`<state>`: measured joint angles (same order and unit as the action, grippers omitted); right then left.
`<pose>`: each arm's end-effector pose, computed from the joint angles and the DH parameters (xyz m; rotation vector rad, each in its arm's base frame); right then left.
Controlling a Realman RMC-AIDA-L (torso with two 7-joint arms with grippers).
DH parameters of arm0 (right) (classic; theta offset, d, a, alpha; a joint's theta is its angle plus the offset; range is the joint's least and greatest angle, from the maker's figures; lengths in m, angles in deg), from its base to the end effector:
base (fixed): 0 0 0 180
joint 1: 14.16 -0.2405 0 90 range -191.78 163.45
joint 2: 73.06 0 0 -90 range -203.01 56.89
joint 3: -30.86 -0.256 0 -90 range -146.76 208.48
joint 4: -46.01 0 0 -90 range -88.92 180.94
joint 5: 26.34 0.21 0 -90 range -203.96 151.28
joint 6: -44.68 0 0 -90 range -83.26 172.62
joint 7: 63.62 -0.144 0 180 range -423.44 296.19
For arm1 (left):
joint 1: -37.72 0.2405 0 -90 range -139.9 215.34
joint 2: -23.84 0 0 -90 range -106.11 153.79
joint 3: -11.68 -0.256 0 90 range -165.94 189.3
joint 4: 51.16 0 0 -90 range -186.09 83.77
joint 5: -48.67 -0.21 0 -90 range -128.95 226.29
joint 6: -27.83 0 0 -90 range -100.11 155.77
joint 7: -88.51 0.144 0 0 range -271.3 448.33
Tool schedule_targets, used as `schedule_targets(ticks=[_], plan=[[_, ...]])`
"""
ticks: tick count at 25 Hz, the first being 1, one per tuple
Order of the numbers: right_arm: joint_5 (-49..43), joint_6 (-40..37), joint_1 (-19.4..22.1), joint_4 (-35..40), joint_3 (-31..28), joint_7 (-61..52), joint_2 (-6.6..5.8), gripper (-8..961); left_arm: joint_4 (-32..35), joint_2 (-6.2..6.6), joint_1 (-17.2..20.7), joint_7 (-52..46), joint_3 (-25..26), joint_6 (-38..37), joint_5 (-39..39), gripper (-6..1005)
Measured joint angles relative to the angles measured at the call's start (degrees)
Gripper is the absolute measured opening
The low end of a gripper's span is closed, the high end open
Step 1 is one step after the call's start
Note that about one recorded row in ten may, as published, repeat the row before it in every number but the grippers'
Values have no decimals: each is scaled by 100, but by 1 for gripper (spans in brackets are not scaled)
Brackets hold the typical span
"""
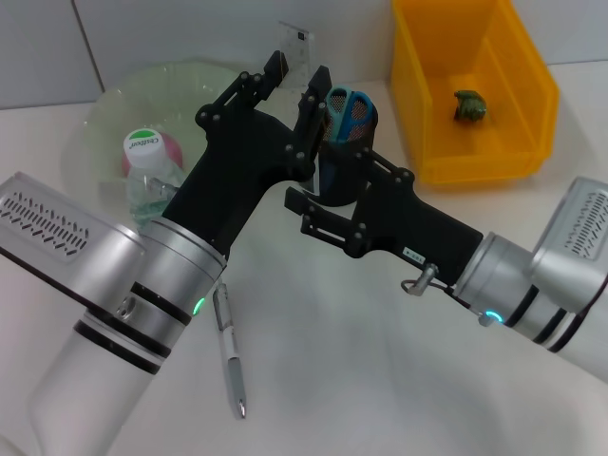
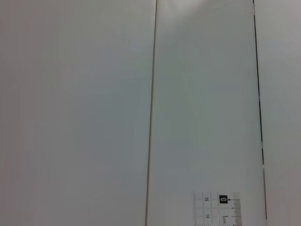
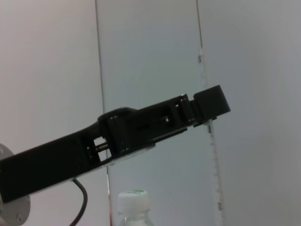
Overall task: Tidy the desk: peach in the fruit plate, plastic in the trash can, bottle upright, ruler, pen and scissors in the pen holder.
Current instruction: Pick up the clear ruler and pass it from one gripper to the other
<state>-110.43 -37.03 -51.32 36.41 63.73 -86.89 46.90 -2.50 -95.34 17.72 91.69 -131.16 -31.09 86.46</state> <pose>0.2329 0.3095 -0.0863 -2.2518 0.3709 1.0692 -0.1455 0.2957 -0.0937 -1.9379 -0.3213 -1.1699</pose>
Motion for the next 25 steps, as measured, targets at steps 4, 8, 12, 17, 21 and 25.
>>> schedule_targets(ticks=[4, 8, 12, 17, 21, 25], plan=[[10, 186, -131, -67, -13, -13, 0, 779, -13, 0, -14, 2, -2, -7, 15, 402], [15, 262, -171, -127, -202, -12, 0, 771, -30, 0, -16, 4, -7, -56, 46, 402], [-4, 265, -172, -189, -300, 15, 0, 763, -83, 0, -20, 6, -14, -84, 56, 402], [-7, 251, -177, -211, -293, 31, 0, 753, -89, 0, -25, 8, -25, -85, 63, 402], [-9, 211, -178, -227, -302, 35, 0, 623, -89, 0, -36, 8, -56, -85, 63, 403], [-16, 204, -199, -238, -306, 40, 0, 484, -88, 0, -39, 8, -64, -85, 63, 403]])
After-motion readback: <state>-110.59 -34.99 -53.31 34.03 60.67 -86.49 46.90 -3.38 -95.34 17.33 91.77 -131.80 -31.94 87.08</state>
